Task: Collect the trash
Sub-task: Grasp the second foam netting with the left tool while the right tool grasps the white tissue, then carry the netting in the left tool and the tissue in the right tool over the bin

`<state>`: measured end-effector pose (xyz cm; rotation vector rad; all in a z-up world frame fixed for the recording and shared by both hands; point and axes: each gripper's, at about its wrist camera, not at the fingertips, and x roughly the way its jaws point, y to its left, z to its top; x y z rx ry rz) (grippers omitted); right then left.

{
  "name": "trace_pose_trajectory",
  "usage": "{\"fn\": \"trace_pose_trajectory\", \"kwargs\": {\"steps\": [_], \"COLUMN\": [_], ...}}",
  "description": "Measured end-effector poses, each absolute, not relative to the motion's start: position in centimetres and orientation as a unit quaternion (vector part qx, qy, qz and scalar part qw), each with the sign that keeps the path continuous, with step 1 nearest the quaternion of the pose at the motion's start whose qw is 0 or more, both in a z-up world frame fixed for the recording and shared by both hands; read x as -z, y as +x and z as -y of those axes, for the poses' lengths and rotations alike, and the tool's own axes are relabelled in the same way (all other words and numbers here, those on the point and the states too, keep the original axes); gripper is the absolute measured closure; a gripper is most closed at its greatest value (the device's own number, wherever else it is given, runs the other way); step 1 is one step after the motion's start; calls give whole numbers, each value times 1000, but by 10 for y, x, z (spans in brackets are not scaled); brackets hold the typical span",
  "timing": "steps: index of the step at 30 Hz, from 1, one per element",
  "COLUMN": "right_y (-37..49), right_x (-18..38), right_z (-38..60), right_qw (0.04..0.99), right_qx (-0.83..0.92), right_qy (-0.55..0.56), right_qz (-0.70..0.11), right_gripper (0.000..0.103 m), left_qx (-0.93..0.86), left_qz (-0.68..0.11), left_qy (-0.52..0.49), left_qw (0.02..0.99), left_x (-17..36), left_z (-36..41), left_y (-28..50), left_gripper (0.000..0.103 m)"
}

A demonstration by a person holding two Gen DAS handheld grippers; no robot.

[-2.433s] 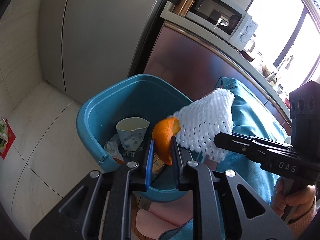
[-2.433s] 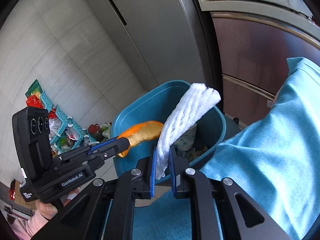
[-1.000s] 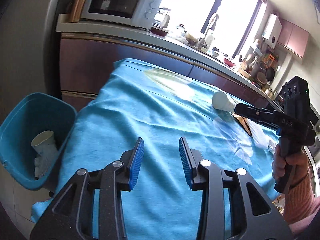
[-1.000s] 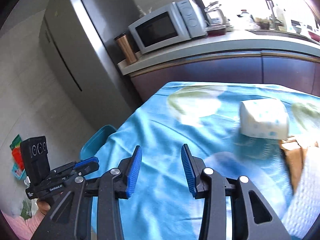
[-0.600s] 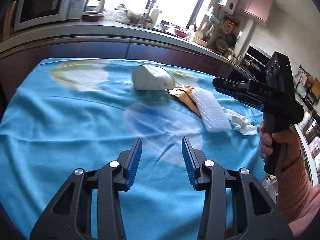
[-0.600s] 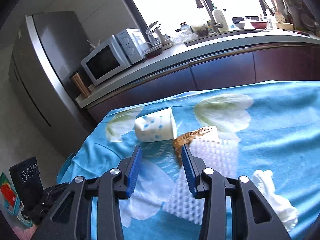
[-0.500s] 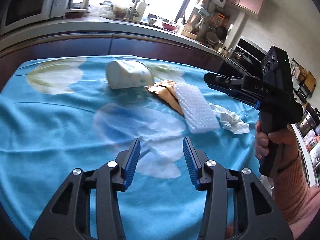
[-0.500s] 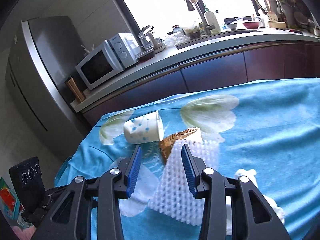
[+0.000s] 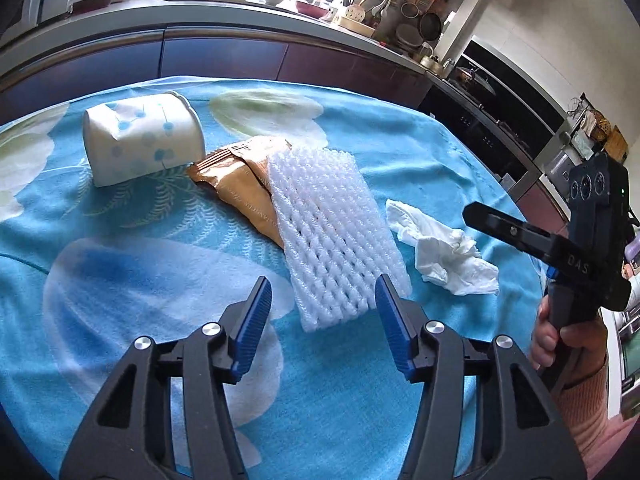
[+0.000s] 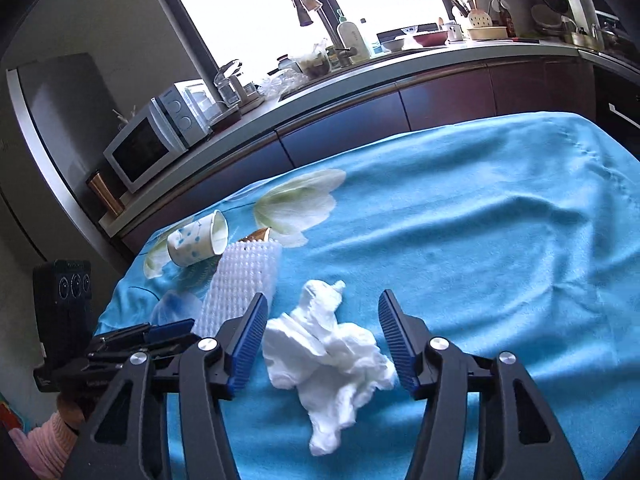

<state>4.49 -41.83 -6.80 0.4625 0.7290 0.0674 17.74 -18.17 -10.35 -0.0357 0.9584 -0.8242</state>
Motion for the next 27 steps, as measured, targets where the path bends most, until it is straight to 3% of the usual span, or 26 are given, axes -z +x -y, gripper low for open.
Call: {"fn": "trace_pose_trajectory", "kwargs": {"steps": [4,6,8,11,13,15,19,27], "right_y": [41,42,42,44,44,43,40,36], "right_x": [81,86,89,92,94,93,90,73], "right_z": [420,421,422,420,418,417,413,402], "right_qw": [902,899,898,896,894,894,898,907], "right_qx": [-35,-37,-40,-47,-47,-48,-48,-63], "right_qy": [225,231,232,230,230,228,222,218], "right_qz": [-366,-369,-371,-378,-382,-382,-378,-354], "right_gripper": [45,45,46,54,67,74,84,86], "left_qx": [386,387,384,387,386,387,392,398], "left_qz": [-457,-460,-461,-459,-457,-455,-443,-415], "left_qy": [-26,-25,-21,-18,-20,-17,-15,-19], "left_qw": [801,799,799,800,801,802,806,818], "left_x": [108,109,111,110,109,108,103,83], "left_z": [191,194,197,197,197,196,188,160], "left_y": [184,186,186,182,181,178,171,154], "left_gripper": [52,66,71,80,84,88,90,90]}}
